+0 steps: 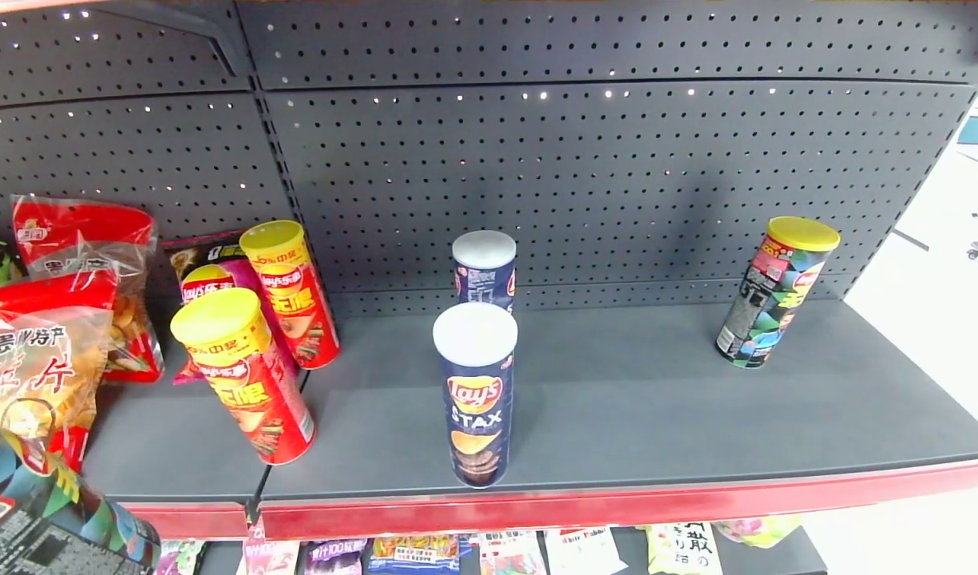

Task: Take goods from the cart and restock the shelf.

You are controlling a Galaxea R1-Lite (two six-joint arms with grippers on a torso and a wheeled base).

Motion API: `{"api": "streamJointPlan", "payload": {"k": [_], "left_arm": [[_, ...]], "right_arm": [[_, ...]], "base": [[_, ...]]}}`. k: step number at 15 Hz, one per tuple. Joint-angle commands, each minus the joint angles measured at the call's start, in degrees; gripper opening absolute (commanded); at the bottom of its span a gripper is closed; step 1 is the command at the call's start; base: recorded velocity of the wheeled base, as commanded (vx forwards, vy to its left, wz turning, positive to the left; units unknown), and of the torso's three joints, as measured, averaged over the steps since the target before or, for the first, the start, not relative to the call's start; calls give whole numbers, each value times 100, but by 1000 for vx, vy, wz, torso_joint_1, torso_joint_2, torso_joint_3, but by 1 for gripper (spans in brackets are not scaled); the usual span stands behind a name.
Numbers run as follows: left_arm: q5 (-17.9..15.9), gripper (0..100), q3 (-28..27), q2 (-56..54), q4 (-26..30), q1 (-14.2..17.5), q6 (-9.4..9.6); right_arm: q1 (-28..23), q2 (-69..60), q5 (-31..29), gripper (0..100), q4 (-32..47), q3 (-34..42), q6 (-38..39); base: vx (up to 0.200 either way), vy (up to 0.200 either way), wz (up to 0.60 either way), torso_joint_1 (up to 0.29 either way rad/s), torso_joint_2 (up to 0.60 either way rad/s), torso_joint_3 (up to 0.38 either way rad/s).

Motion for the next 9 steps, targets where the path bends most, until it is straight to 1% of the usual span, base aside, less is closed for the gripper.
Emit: {"api": "streamJointPlan", "payload": {"k": [1, 9], "left_arm": [[-1, 0, 80, -84, 4, -6, -3], [-1, 0, 159, -119, -14, -6, -3]], "right_arm": [[3, 5, 2, 100, -4, 0, -6], [12, 5, 2, 100, -4, 0, -6]], "base": [[0, 0, 0, 0, 0, 0], [0, -200, 0, 5, 2, 4]]}}
